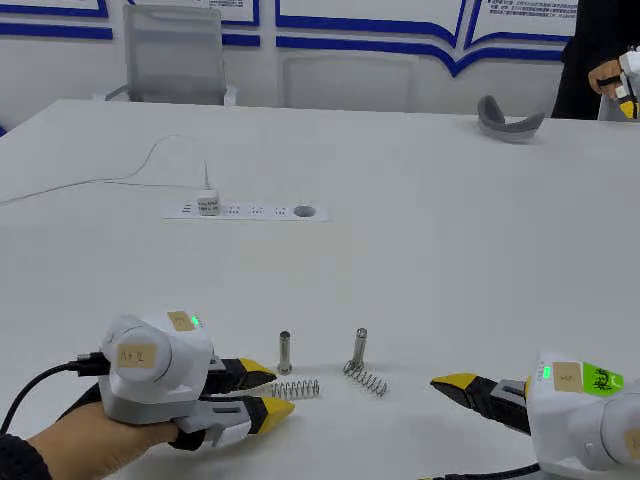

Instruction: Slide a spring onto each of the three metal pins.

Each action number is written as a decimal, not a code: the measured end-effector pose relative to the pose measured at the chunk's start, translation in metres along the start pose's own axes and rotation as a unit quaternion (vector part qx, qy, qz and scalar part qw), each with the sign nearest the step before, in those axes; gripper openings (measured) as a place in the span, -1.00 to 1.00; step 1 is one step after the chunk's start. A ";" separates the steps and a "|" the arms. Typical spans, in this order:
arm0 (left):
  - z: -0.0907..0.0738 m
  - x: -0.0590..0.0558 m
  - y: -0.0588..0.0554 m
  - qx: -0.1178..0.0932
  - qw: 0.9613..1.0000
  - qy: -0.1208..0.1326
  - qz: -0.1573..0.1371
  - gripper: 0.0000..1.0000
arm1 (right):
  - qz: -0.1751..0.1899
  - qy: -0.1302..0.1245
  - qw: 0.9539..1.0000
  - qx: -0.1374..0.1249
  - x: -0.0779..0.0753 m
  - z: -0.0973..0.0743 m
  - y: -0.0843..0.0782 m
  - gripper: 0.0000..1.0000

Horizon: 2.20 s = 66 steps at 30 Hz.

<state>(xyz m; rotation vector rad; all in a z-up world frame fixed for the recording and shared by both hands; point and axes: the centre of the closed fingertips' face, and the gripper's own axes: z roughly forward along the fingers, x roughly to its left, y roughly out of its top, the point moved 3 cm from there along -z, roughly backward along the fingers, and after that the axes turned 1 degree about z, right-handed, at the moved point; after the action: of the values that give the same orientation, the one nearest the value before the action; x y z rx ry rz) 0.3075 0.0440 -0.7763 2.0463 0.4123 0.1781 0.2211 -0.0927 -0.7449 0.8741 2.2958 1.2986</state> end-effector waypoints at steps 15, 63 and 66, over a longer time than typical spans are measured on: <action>0.000 -0.008 -0.007 0.016 1.000 -0.007 0.013 -0.68 | 0.003 0.001 1.000 -0.001 0.000 0.002 -0.001 0.53; -0.023 -0.040 0.017 0.025 0.994 -0.052 0.098 -0.81 | -0.061 0.025 0.998 -0.021 0.011 0.010 0.034 -0.09; -0.026 -0.046 0.021 0.026 0.992 -0.060 0.109 -0.81 | -0.071 0.029 0.997 -0.019 0.012 0.012 0.037 -0.17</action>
<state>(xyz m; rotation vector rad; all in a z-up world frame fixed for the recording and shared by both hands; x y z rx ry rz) 0.2617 0.0396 -0.7433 2.1387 0.1184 0.1768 0.2311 -0.0627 -0.7195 0.6553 2.3233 1.3160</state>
